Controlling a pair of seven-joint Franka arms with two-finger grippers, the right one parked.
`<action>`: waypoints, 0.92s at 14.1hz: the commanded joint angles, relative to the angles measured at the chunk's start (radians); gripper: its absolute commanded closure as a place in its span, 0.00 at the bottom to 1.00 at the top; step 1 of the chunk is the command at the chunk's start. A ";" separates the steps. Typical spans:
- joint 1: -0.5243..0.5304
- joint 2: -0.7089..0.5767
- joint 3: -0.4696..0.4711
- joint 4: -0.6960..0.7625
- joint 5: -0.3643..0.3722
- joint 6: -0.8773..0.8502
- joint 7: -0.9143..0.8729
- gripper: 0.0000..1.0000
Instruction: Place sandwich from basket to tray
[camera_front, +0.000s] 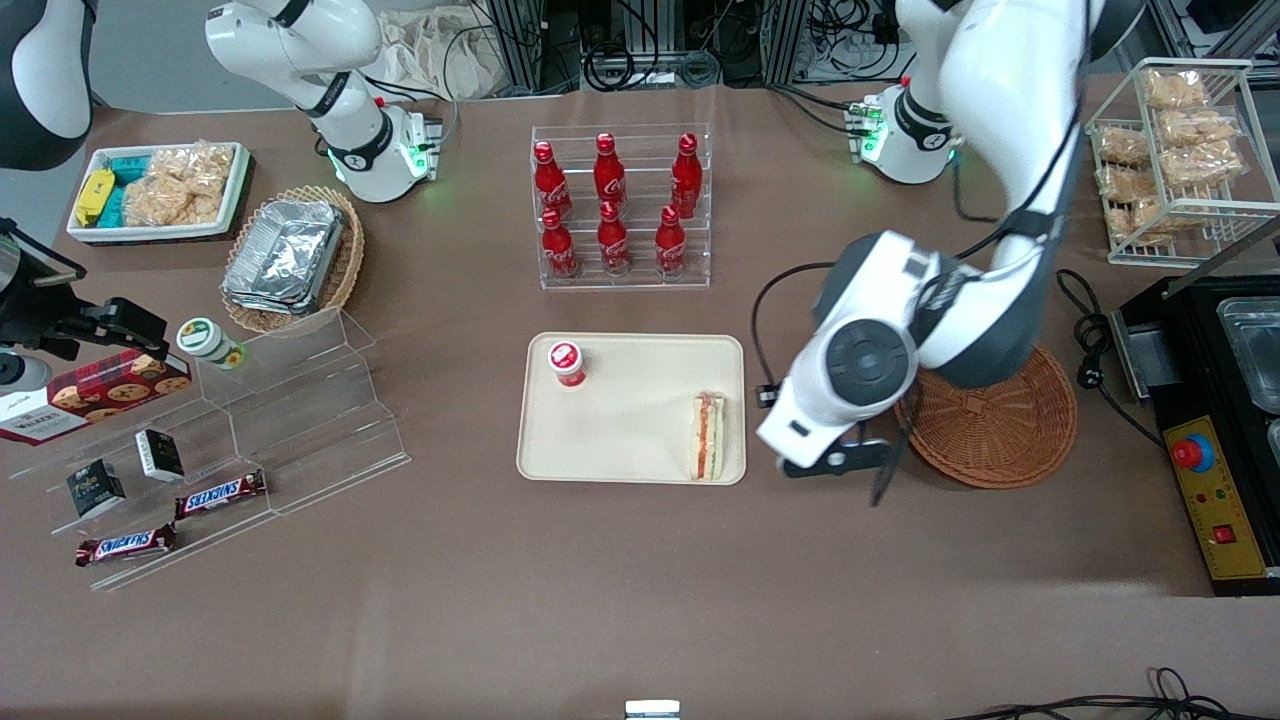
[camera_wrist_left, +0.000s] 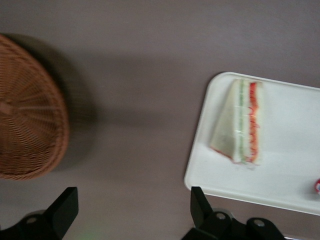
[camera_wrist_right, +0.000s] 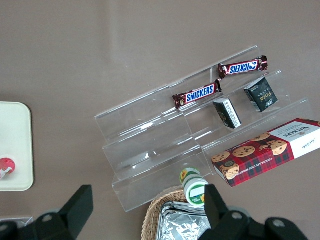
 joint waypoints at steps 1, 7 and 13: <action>0.029 -0.246 0.032 -0.300 0.005 0.102 0.029 0.00; 0.186 -0.382 0.108 -0.356 -0.011 0.130 0.306 0.00; 0.280 -0.374 0.122 -0.301 -0.009 0.133 0.328 0.00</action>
